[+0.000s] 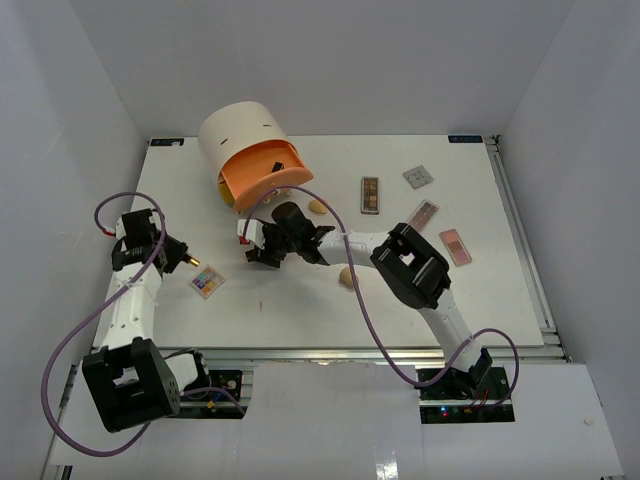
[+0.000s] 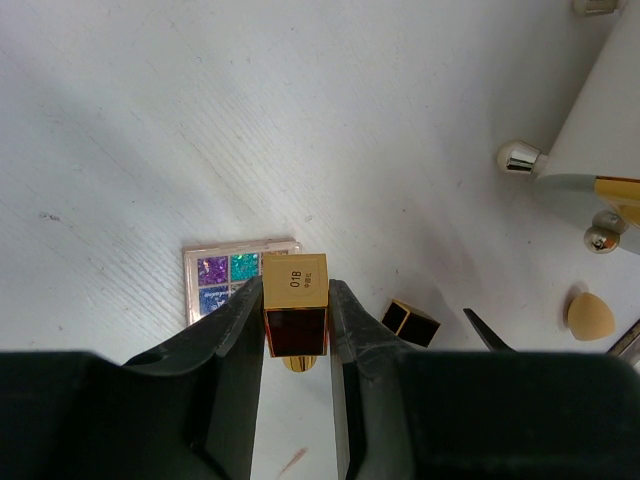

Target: Organize the makeup

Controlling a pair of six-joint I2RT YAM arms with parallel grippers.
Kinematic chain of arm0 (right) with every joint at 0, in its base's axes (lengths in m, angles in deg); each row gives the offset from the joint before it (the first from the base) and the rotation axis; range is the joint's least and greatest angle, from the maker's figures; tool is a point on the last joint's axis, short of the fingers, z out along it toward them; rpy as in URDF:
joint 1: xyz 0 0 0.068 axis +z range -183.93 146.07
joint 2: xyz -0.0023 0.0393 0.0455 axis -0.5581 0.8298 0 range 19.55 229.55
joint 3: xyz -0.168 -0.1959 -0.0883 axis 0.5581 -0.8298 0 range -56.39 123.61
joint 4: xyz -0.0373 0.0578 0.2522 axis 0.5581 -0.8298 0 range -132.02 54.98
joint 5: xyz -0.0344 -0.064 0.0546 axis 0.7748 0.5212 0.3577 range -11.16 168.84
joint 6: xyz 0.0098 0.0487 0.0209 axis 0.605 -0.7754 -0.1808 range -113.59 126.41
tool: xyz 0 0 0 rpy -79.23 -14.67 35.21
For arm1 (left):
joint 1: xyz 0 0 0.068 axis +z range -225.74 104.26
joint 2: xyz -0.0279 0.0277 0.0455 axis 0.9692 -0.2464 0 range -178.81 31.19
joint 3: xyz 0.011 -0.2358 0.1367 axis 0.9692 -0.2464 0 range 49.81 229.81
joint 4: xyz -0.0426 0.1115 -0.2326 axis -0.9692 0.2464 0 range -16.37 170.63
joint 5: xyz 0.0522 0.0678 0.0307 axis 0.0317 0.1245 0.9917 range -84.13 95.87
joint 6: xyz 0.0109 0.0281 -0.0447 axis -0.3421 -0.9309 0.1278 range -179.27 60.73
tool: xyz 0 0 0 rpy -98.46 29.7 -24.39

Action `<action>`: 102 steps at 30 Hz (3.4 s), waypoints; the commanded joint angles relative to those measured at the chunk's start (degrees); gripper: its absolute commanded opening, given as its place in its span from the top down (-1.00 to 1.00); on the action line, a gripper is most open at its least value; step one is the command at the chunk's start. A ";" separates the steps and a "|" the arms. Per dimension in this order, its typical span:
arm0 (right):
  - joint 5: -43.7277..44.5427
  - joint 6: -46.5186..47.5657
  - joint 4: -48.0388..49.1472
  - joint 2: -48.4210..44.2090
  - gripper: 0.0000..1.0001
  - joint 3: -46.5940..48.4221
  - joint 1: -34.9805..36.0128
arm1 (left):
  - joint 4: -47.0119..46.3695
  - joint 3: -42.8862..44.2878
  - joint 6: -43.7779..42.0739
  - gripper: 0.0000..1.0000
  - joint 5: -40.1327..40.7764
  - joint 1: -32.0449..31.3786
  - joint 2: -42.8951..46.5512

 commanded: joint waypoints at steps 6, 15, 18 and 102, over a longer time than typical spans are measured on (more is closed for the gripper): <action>-2.79 1.57 1.12 1.43 -0.49 2.10 0.43 | -0.54 -1.22 0.59 1.00 -1.75 0.27 3.65; -5.06 7.83 -0.73 3.87 -0.56 4.90 0.53 | 0.30 -1.55 0.63 1.00 -1.75 0.27 4.80; -6.59 8.82 -3.61 5.15 -0.45 7.58 0.38 | 0.53 -1.43 0.63 1.00 -2.62 0.36 4.90; -43.86 -42.62 2.45 -47.08 0.85 -25.45 -4.85 | -44.81 -10.93 16.87 1.00 -54.62 0.18 28.42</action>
